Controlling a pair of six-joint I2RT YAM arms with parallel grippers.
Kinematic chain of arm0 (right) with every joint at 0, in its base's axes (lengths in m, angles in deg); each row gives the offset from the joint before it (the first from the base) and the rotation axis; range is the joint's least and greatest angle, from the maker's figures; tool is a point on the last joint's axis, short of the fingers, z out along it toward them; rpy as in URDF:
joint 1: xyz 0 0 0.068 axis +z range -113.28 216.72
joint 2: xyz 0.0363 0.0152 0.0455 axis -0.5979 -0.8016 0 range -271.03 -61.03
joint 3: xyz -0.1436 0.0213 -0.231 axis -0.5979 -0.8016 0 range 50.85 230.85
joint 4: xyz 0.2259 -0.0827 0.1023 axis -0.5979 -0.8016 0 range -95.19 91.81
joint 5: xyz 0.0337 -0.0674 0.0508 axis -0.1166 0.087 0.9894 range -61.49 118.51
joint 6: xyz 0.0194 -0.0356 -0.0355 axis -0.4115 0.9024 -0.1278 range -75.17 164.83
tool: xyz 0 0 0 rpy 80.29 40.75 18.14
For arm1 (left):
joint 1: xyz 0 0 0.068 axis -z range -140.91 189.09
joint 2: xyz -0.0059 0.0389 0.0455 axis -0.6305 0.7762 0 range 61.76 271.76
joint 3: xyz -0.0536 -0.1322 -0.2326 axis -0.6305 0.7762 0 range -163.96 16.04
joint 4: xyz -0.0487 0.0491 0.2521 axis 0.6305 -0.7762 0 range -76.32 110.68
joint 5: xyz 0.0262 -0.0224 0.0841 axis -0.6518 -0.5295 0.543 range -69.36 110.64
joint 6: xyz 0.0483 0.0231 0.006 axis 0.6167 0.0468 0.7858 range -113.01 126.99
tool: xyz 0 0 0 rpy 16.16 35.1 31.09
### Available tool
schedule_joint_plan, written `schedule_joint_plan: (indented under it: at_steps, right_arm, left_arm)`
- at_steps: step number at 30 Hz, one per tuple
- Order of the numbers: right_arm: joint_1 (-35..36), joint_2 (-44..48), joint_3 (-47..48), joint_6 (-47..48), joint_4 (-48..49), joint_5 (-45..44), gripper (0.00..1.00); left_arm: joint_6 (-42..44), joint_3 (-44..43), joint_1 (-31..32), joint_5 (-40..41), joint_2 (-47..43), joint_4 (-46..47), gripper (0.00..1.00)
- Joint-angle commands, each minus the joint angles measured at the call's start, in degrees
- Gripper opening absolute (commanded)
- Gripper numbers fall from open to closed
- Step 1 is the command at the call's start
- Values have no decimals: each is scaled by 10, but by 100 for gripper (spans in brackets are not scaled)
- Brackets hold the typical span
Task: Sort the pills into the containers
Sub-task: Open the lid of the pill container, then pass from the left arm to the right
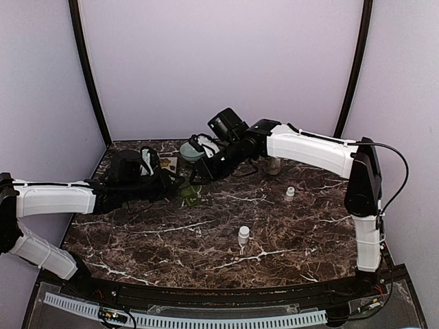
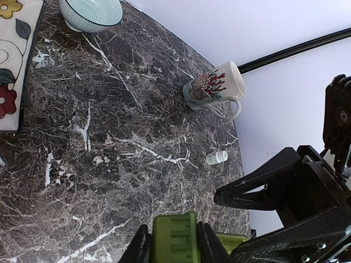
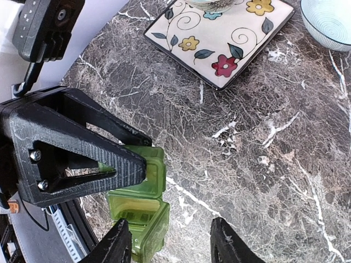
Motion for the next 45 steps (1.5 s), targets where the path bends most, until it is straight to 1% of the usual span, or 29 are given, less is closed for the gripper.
schedule_joint_plan:
  at_steps: [1, 4, 9, 18, 20, 24, 27, 30, 32, 33, 35, 37, 42, 44, 45]
  right_arm:
    - [-2, 19, -9, -1, 15, -9, 47]
    - [-4, 20, -14, -1, 18, -6, 45]
    - [-8, 24, -28, -5, 27, -2, 37]
    - [-20, 28, -50, -25, 56, 37, 14]
    - [-24, 33, -60, -35, 71, 51, 11]
    - [-36, 46, -88, -60, 104, 87, 6]
    - [-45, 58, -115, -80, 133, 118, 0]
    - [-52, 66, -135, -96, 157, 138, 0]
    - [-54, 69, -142, -102, 166, 145, 0]
    - [-55, 70, -145, -104, 168, 149, 0]
    - [-58, 73, -153, -108, 174, 154, 0]
    - [-61, 77, -160, -110, 178, 154, 0]
    - [-72, 81, -176, -106, 174, 154, 0]
    - [-75, 81, -179, -98, 166, 150, 0]
    - [-77, 80, -180, -94, 162, 147, 0]
  left_arm:
    - [8, 9, 1, -11, -18, 30, 0]
    - [9, 11, 1, -11, -19, 34, 0]
    - [9, 15, 1, -12, -22, 45, 0]
    - [12, 26, 0, -32, -17, 88, 0]
    - [14, 30, -1, -41, -14, 103, 0]
    - [7, 56, -10, -77, -4, 167, 0]
    - [0, 74, -17, -102, 7, 217, 0]
    - [4, 77, -17, -126, 19, 252, 1]
    - [8, 76, -17, -143, 29, 266, 4]
    - [10, 76, -17, -151, 34, 273, 7]
    - [11, 78, -17, -162, 41, 283, 18]
    - [15, 80, -17, -162, 43, 280, 25]
    - [30, 90, -17, -132, 26, 238, 41]
    - [35, 95, -17, -116, 14, 225, 45]
    - [37, 98, -30, -108, 8, 217, 46]
